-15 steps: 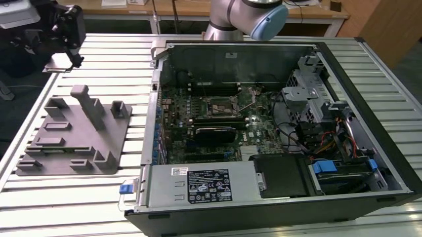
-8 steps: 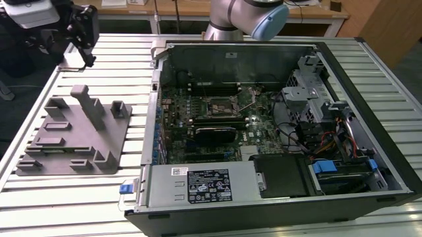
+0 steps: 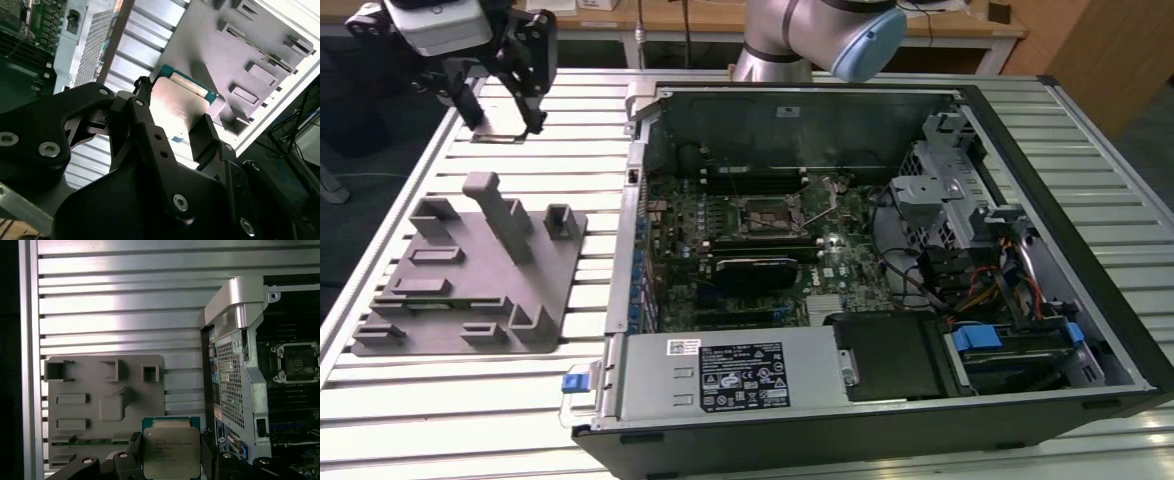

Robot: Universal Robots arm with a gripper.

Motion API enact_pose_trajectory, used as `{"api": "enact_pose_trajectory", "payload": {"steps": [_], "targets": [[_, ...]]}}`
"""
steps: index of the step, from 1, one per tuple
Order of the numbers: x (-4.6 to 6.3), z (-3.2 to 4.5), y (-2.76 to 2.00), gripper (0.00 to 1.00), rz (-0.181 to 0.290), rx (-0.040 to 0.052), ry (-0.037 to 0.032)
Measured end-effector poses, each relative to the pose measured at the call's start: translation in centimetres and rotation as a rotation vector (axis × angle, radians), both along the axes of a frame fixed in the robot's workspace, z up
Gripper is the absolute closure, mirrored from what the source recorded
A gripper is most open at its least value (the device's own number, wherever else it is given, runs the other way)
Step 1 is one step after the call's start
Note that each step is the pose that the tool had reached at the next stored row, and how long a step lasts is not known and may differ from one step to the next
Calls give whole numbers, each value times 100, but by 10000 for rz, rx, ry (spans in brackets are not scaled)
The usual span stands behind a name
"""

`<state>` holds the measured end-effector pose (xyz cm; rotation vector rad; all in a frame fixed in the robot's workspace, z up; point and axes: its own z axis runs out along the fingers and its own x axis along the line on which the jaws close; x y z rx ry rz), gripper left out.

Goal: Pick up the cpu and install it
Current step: 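Pick up the cpu and move it towards the insertion slot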

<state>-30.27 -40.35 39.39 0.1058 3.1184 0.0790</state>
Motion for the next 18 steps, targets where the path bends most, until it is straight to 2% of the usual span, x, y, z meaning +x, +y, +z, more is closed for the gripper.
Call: {"api": "enact_pose_trajectory", "payload": {"steps": [18], "targets": [[510,-7,53,45,-1,0,1]]}}
